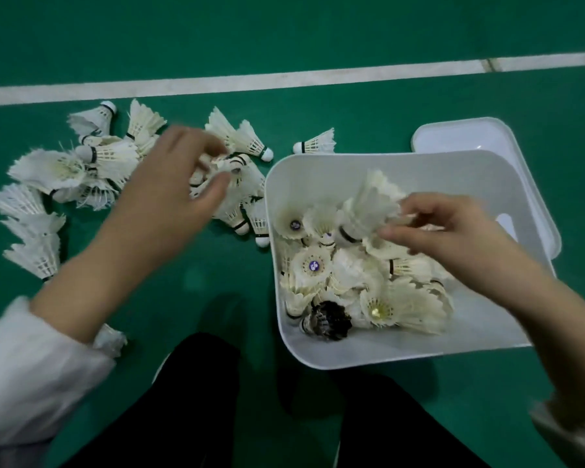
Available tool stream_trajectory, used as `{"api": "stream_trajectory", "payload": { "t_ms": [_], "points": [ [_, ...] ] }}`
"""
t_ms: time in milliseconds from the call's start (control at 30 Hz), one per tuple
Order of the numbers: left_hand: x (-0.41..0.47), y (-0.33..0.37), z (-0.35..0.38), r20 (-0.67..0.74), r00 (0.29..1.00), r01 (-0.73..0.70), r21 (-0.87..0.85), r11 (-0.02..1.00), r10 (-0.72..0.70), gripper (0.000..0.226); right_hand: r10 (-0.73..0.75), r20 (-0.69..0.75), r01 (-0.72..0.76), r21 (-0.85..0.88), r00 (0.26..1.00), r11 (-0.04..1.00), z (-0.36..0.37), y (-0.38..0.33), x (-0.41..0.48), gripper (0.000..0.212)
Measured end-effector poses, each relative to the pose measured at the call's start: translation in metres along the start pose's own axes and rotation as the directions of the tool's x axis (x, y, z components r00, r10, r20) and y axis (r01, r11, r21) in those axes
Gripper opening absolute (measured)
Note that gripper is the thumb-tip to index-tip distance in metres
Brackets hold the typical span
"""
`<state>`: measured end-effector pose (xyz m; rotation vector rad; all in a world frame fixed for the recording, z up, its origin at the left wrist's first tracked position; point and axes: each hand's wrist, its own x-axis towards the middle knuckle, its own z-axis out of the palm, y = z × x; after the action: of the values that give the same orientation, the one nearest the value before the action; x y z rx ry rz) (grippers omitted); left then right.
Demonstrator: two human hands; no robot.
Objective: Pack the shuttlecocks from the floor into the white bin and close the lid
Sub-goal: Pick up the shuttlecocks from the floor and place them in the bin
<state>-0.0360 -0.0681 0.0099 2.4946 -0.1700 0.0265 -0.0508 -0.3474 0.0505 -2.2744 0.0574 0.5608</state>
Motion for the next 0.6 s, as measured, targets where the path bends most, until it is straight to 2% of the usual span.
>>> {"api": "stream_trajectory", "payload": {
  "t_ms": [67, 133, 167, 233, 367, 433, 600],
  "points": [
    [-0.012, -0.04, 0.005, 0.249, 0.954, 0.122, 0.179, 0.976, -0.165, 0.029, 0.149, 0.103, -0.133, -0.153, 0.983, 0.979, -0.004, 0.02, -0.003, 0.017],
    [-0.033, -0.081, 0.016, 0.465, 0.814, 0.17, 0.381, 0.909, -0.348, 0.036, 0.258, 0.193, -0.179, -0.35, 0.947, 0.919, 0.005, 0.038, -0.005, 0.02],
    [-0.045, -0.098, 0.02, 0.52, 0.738, 0.187, 0.454, 0.871, -0.429, 0.04, 0.281, 0.212, -0.172, -0.42, 0.936, 0.891, 0.011, 0.046, -0.004, 0.022],
    [-0.072, -0.123, 0.026, 0.559, 0.625, 0.218, 0.546, 0.809, -0.545, 0.048, 0.308, 0.224, -0.154, -0.521, 0.925, 0.84, 0.027, 0.059, -0.001, 0.023],
    [-0.115, -0.149, 0.037, 0.571, 0.501, 0.182, 0.665, 0.724, -0.65, 0.056, 0.283, 0.185, -0.076, -0.698, 0.941, 0.712, 0.052, 0.079, 0.003, 0.018],
    [-0.127, -0.156, 0.042, 0.584, 0.479, 0.158, 0.676, 0.72, -0.655, 0.056, 0.251, 0.161, -0.06, -0.721, 0.955, 0.69, 0.057, 0.082, 0.004, 0.017],
    [-0.122, -0.161, 0.045, 0.568, 0.542, 0.182, 0.64, 0.747, -0.619, 0.054, 0.242, 0.167, -0.042, -0.737, 0.956, 0.674, 0.06, 0.076, 0.0, 0.022]
  ]
}}
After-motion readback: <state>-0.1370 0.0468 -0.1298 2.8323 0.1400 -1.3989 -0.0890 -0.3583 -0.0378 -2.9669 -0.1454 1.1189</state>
